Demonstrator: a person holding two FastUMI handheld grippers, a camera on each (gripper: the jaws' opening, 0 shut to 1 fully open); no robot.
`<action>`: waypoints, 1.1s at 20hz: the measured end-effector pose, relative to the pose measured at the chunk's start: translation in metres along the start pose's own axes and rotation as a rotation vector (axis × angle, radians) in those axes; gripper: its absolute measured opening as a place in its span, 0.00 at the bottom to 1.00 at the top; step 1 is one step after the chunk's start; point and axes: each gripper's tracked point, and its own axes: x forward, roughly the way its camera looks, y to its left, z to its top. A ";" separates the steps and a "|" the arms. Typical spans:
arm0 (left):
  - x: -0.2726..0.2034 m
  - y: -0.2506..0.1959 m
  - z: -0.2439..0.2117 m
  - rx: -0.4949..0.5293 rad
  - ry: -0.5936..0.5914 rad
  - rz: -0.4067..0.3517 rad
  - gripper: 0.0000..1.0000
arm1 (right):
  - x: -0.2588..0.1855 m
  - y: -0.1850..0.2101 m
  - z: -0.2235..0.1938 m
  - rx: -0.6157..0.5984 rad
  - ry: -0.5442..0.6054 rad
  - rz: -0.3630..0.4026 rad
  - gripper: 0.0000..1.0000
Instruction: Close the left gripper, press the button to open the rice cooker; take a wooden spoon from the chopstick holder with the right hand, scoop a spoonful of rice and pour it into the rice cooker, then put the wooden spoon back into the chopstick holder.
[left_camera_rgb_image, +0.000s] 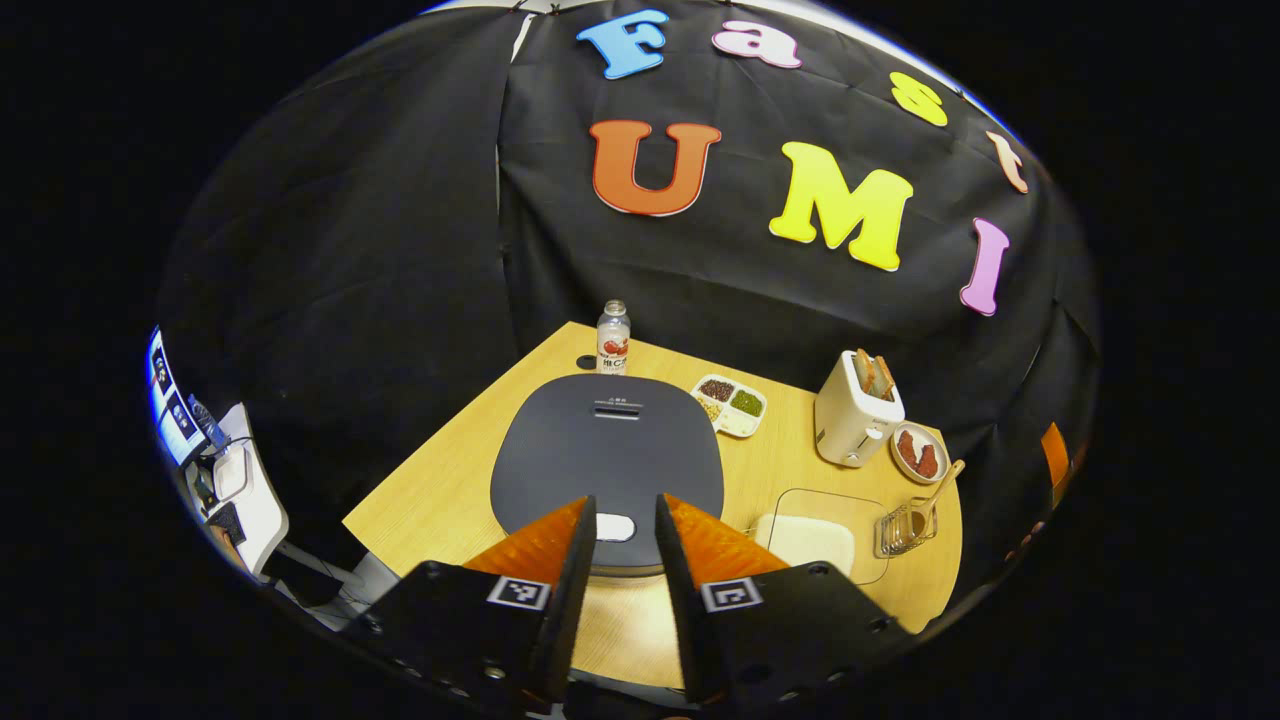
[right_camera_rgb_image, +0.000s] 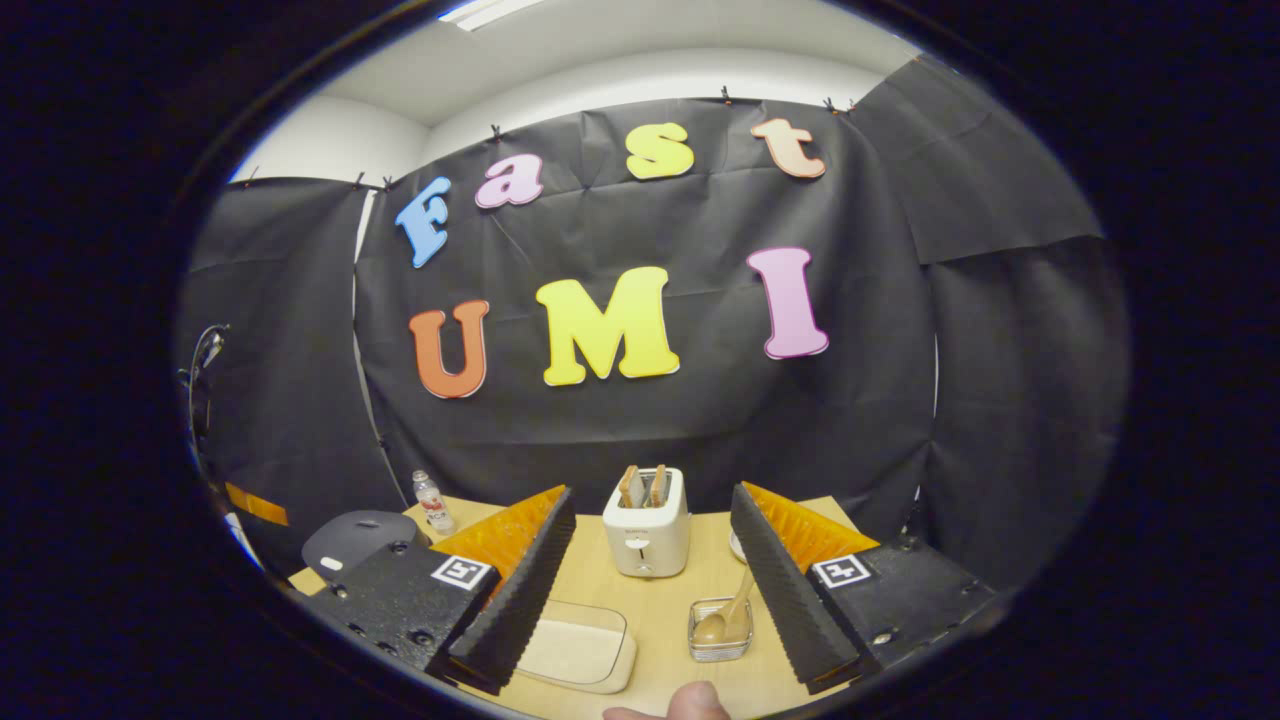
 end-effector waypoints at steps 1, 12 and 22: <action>0.006 0.003 -0.005 -0.003 0.033 -0.002 0.31 | 0.000 -0.002 -0.001 0.013 -0.004 -0.009 0.94; 0.064 0.011 -0.035 -0.021 0.220 -0.084 0.00 | -0.019 -0.039 -0.015 0.003 -0.004 -0.129 1.00; 0.076 0.013 -0.056 -0.040 0.276 -0.079 0.00 | -0.037 -0.072 0.002 -0.024 -0.014 -0.176 0.94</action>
